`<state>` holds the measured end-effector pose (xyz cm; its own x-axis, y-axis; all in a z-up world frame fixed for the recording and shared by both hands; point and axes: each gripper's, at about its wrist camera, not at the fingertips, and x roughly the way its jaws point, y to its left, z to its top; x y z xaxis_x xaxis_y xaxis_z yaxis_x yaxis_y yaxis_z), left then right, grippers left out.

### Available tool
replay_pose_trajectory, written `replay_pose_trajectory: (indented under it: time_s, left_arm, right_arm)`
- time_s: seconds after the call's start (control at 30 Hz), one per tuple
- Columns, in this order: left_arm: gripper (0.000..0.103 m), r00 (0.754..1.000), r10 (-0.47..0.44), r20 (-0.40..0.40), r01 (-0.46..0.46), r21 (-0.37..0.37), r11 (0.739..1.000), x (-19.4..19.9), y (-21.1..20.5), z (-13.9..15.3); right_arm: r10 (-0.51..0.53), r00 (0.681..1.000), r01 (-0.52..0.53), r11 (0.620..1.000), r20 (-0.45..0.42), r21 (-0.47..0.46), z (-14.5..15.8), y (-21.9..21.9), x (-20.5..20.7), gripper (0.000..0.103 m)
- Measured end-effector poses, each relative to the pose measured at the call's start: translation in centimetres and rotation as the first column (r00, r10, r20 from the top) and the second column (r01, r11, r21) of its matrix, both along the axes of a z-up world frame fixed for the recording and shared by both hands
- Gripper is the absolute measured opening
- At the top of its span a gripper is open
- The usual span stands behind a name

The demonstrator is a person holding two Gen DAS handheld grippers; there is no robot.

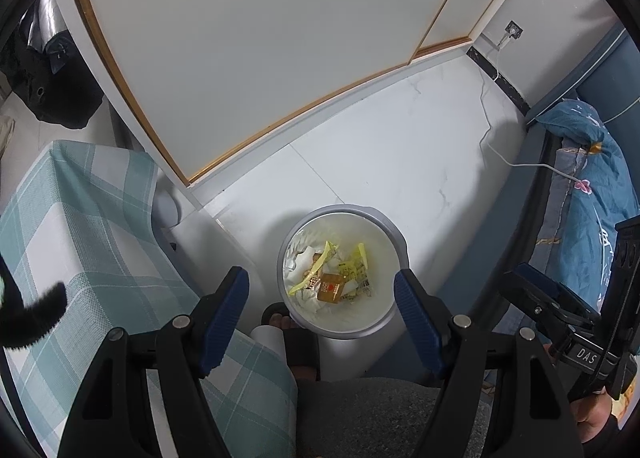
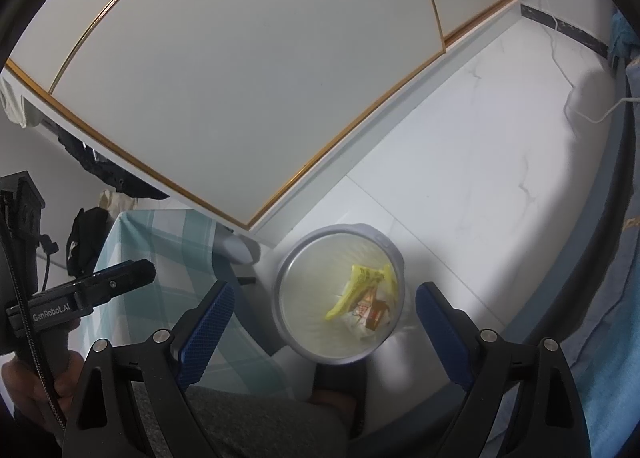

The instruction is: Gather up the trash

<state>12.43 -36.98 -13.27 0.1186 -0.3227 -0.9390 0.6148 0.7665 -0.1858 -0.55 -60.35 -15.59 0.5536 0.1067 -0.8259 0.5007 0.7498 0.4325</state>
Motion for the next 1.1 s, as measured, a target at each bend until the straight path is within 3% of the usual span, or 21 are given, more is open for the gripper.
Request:
replay_pose_trajectory:
  time_s: [1.1]
  left_arm:
    - [0.072, 1.0, -0.001, -0.016, 0.001, -0.003, 1.0, -0.22, 0.02, -0.04]
  right_arm:
    - [0.0, 1.0, 0.0, 1.0, -0.001, -0.002, -0.03, -0.18, -0.03, 0.093]
